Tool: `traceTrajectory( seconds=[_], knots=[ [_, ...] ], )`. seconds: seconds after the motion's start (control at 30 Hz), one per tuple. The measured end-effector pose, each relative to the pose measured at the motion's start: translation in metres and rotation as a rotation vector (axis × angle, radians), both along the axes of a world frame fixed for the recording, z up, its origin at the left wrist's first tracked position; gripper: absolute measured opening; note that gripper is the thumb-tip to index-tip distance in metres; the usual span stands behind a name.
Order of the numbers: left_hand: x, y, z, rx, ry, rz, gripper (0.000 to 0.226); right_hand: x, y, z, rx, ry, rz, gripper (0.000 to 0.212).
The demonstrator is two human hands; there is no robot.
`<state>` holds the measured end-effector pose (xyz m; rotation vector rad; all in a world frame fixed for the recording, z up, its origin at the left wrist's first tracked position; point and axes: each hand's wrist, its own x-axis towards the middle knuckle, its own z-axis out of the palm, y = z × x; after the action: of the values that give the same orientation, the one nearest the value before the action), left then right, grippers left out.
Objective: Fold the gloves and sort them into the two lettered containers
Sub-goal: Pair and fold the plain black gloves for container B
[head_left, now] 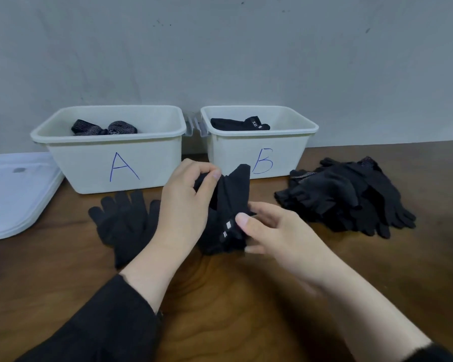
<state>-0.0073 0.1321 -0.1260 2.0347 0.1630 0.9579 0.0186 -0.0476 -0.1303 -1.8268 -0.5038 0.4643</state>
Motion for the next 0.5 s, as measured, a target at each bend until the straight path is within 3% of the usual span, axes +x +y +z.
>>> traceTrajectory(
  seconds=[0.07,0.27,0.5],
  knots=[
    [0.001,0.002,0.000,0.060,0.018,-0.018,0.012,-0.004,0.009,-0.012,0.080,0.086,-0.023,0.077],
    [0.002,0.019,0.005,-0.140,0.141,-0.067,0.021,0.000,0.014,-0.012,0.219,0.126,-0.090,0.016],
    [0.030,0.037,0.028,0.089,0.181,-0.055,0.042,0.009,0.025,0.000,0.316,0.010,-0.201,0.019]
  ],
)
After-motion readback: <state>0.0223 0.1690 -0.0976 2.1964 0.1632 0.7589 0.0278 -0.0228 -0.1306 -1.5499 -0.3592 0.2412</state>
